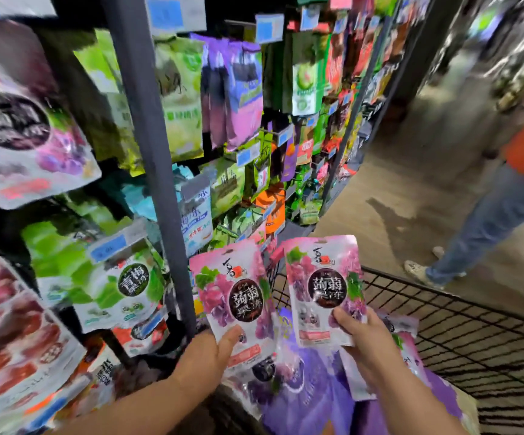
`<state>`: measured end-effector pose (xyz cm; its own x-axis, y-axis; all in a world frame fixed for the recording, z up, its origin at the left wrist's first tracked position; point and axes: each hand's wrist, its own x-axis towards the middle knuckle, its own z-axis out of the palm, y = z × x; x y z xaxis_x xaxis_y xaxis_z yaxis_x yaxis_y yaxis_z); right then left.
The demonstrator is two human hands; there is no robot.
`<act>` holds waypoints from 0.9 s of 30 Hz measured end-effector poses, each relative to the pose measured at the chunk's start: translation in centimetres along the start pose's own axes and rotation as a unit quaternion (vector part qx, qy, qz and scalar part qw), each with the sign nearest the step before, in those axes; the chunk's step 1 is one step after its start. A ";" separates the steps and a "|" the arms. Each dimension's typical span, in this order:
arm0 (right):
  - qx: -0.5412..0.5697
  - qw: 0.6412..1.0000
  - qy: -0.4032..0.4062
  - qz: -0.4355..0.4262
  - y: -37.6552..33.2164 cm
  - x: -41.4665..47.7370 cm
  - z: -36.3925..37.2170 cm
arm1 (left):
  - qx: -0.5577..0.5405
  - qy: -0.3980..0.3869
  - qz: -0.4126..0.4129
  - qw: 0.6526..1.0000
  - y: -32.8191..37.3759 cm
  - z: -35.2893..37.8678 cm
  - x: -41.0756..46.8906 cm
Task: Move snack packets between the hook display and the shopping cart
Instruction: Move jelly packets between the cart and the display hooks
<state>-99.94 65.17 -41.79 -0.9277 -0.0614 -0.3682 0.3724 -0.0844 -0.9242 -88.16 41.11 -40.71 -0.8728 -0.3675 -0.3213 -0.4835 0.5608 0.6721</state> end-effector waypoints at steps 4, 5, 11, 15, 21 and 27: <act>-0.032 0.997 -0.065 -0.029 -2.7 -1.0 3.1 | -0.088 0.090 -0.026 0.992 0.7 -5.3 -1.6; -0.032 0.995 -0.086 -0.032 -3.5 -1.5 4.2 | -0.107 0.116 -0.013 0.987 0.9 -6.8 -2.1; 0.013 0.977 -0.197 -0.082 -6.4 -2.0 10.4 | -0.122 0.306 0.081 0.941 0.5 -14.6 -3.7; -0.019 0.974 -0.195 -0.112 -7.8 -1.4 13.7 | -0.180 0.250 0.014 0.951 -0.9 -17.7 -3.7; 0.001 0.958 -0.267 -0.105 -10.3 -1.9 18.7 | -0.159 0.314 0.073 0.933 -0.6 -22.1 -4.8; -0.003 0.935 -0.331 -0.126 -12.4 -3.2 22.1 | -0.156 0.335 0.078 0.926 -1.2 -25.0 -3.7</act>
<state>-100.98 44.39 -26.88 -0.7664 -0.6424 0.0025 0.1428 -0.1740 -0.9743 -82.67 23.25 -23.67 -0.6431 -0.7363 0.2107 -0.2217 0.4424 0.8690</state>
